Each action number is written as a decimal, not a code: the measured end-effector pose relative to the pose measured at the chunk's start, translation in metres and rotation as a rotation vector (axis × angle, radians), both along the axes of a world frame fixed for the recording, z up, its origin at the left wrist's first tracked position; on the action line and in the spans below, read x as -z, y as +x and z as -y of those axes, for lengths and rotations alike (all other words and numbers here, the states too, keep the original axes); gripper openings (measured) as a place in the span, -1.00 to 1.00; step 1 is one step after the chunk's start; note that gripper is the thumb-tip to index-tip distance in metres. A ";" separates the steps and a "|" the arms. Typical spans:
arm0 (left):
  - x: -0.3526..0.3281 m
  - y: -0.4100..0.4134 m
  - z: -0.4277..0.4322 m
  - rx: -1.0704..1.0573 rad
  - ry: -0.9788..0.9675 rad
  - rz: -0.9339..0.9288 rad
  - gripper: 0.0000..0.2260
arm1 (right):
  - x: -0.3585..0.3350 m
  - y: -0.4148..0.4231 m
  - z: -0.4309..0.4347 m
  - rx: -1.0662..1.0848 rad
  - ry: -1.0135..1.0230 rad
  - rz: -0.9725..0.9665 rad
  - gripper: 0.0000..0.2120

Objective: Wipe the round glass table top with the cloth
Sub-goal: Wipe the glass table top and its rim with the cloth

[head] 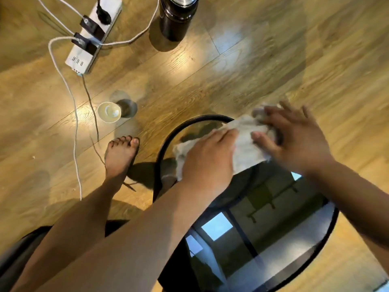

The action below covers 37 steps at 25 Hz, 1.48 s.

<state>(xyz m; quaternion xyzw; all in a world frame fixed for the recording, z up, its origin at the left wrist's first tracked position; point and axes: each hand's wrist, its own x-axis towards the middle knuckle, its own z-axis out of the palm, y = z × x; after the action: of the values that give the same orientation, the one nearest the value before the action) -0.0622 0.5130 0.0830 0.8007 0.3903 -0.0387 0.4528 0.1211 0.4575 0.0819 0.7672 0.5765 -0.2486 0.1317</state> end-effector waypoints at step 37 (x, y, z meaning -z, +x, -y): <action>0.014 0.188 0.060 0.608 0.426 -0.082 -0.79 | 0.015 0.121 0.168 0.541 0.244 -0.068 -0.53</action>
<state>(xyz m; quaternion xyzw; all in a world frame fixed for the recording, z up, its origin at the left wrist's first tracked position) 0.1260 0.4528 0.0688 0.9542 0.1516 -0.1212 0.2277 0.2425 0.2897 0.0669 0.8943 0.3809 -0.2290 -0.0519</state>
